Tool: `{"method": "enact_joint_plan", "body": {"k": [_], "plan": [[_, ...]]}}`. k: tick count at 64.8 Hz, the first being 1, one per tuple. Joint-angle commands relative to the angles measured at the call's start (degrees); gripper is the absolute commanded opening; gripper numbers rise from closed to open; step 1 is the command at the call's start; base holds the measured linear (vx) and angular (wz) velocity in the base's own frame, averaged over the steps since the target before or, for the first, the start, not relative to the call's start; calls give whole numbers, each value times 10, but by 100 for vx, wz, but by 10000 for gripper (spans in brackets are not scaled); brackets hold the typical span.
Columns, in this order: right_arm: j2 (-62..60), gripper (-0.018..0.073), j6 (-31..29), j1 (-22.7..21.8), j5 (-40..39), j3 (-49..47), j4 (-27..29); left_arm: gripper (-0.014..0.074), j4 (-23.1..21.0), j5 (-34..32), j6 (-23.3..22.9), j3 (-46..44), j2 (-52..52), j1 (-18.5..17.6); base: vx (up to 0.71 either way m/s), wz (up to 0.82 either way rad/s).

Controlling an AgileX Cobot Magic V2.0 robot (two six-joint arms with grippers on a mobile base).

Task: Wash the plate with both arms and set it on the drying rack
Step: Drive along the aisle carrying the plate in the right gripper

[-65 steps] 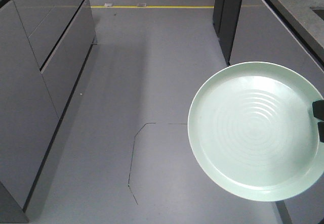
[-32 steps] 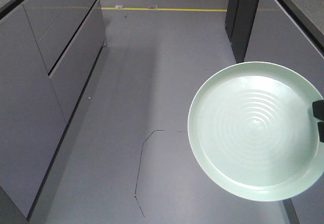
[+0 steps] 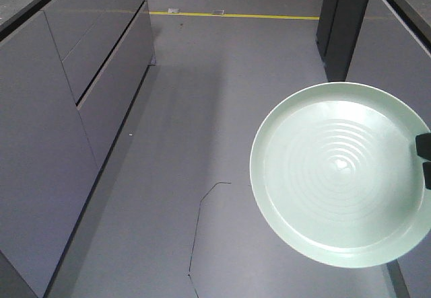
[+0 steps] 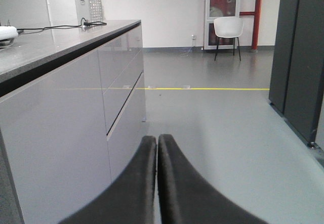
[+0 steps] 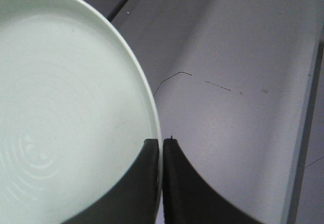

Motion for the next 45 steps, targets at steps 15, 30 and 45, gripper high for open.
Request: {"method": "enact_joint_plan", "body": {"k": [15,30,45], "plan": [[-3,-6,0,-3,-36,-16,7,-6,-5,-39,-2,12,-9,-4,12,13],[-3,-6,0,-3,-36,-16,7,-6,-5,-39,-2,12,-9,-4,12,11],[-3,-6,0,-3,-36,-16,7,-6,-5,-39,-2,12,-9,-4,13,8]]}}
